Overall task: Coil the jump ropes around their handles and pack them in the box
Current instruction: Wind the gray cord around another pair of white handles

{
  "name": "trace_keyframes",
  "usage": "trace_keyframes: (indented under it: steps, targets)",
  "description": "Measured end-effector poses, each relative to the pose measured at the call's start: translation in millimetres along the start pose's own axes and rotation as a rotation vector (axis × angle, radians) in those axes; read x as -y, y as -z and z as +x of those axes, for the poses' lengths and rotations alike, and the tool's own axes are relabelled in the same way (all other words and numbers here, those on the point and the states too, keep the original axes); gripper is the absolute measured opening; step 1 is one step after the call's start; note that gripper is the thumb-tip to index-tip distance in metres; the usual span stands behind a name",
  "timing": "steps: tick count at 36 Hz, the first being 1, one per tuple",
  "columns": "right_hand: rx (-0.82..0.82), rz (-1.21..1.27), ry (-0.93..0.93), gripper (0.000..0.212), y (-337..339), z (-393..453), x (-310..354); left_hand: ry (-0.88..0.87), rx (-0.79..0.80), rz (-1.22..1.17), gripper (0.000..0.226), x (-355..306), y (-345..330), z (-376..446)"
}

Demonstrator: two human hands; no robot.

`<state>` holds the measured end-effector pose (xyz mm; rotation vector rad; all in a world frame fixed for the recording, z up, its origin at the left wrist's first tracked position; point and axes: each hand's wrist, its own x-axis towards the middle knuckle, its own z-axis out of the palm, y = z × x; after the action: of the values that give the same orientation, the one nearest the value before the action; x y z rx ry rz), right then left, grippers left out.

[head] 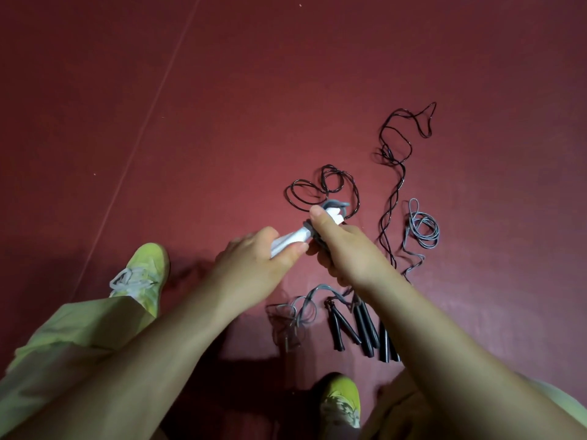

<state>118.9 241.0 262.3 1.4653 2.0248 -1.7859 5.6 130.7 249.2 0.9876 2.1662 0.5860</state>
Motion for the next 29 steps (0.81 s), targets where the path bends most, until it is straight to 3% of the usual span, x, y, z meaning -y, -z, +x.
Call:
trace_keyframes:
  steps: [4,7,13,16,18,21,25,29]
  targets:
    - [-0.004,0.086,0.108,0.052,0,1,0,0.106,0.231,-0.358,0.056,0,7,3]
    - [0.071,0.290,0.205,0.039,1,-2,3,0.144,0.441,-0.779,0.047,-2,14,0]
    - [0.147,0.506,0.261,0.038,2,-3,4,0.259,0.759,-1.304,0.080,-5,14,-5]
    - [0.214,0.606,0.275,0.038,5,-5,6,0.143,1.113,-1.582,0.088,-3,7,-9]
    - [0.245,0.655,0.295,0.040,6,-6,8,0.110,1.238,-1.687,0.090,0,3,-10]
    - [0.252,0.595,0.271,0.045,7,-5,7,0.126,1.227,-1.653,0.088,1,4,-7]
    - [0.115,0.353,0.174,0.054,7,-4,9,0.266,0.959,-1.471,0.077,-6,12,-5]
    - [-0.002,0.114,0.216,0.051,6,-9,15,0.340,0.870,-1.379,0.064,-11,9,-6]
